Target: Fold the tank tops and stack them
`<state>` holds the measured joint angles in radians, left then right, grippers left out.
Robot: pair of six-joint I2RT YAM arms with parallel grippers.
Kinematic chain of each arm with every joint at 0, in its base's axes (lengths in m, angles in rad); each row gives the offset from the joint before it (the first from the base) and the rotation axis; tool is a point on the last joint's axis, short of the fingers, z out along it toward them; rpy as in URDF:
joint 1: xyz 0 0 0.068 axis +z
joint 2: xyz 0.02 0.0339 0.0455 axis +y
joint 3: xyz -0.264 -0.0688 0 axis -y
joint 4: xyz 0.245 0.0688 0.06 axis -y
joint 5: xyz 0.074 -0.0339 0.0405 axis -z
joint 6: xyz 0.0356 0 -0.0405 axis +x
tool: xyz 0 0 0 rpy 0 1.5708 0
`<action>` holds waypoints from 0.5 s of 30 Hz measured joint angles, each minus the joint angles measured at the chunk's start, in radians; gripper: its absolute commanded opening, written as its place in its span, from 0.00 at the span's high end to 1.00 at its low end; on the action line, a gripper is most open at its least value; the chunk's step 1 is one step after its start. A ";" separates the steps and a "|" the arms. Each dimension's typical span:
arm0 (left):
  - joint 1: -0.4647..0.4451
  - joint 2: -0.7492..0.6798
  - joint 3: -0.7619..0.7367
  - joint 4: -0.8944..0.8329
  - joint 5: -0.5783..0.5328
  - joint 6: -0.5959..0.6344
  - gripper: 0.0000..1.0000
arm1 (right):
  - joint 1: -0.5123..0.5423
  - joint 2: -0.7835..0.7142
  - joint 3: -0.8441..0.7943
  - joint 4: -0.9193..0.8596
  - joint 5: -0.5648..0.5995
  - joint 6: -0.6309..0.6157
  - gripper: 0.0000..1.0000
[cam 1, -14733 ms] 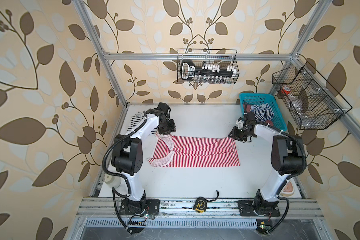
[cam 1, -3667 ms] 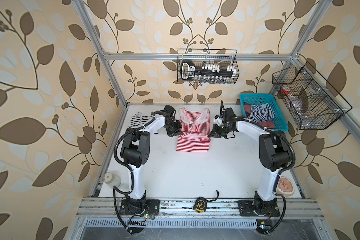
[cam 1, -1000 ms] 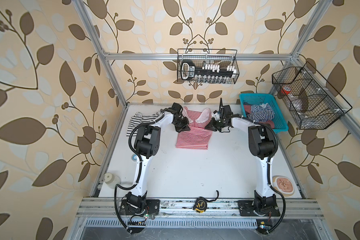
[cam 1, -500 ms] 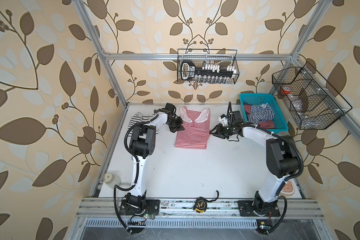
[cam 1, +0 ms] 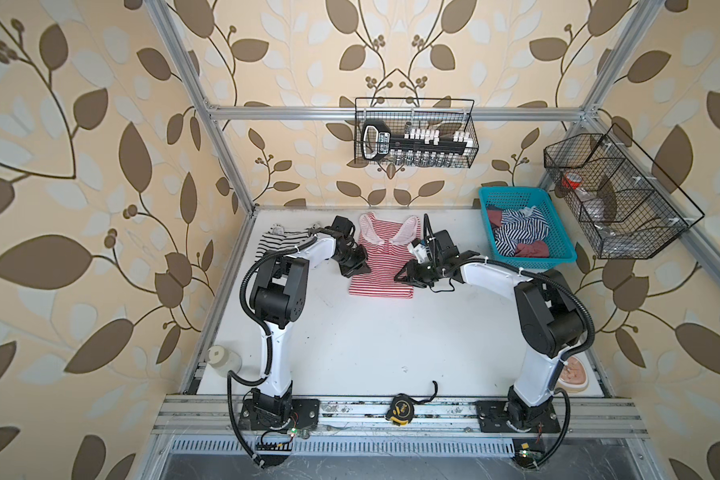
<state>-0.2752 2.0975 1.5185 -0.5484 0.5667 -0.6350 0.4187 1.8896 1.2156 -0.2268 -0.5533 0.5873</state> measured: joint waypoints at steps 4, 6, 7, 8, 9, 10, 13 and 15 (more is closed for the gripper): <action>0.001 0.000 -0.057 0.014 -0.002 0.000 1.00 | -0.003 0.047 -0.027 -0.006 0.014 0.000 0.68; 0.001 -0.001 -0.092 0.031 0.008 -0.003 1.00 | -0.008 0.048 -0.073 -0.005 0.021 0.000 0.68; 0.001 -0.005 -0.101 0.039 0.010 -0.003 1.00 | -0.011 0.048 -0.091 -0.002 0.021 0.001 0.68; 0.001 -0.012 -0.111 0.048 0.007 -0.003 1.00 | -0.015 0.046 -0.105 0.014 0.010 0.000 0.68; 0.000 -0.020 -0.124 0.056 0.007 -0.004 1.00 | -0.018 0.041 -0.113 0.024 0.011 0.000 0.68; -0.001 -0.026 -0.134 0.061 0.006 -0.003 1.00 | -0.020 0.038 -0.122 0.034 0.010 0.000 0.68; -0.007 -0.052 -0.176 0.074 0.003 -0.005 1.00 | -0.021 0.027 -0.148 0.063 0.008 -0.002 0.68; -0.015 -0.077 -0.213 0.083 0.000 -0.011 1.00 | -0.022 0.017 -0.166 0.075 0.007 -0.007 0.68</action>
<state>-0.2901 2.0201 1.3056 -0.4656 0.5671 -0.6464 0.3969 1.9064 1.0496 -0.1516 -0.5461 0.5804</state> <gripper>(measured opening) 0.044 0.321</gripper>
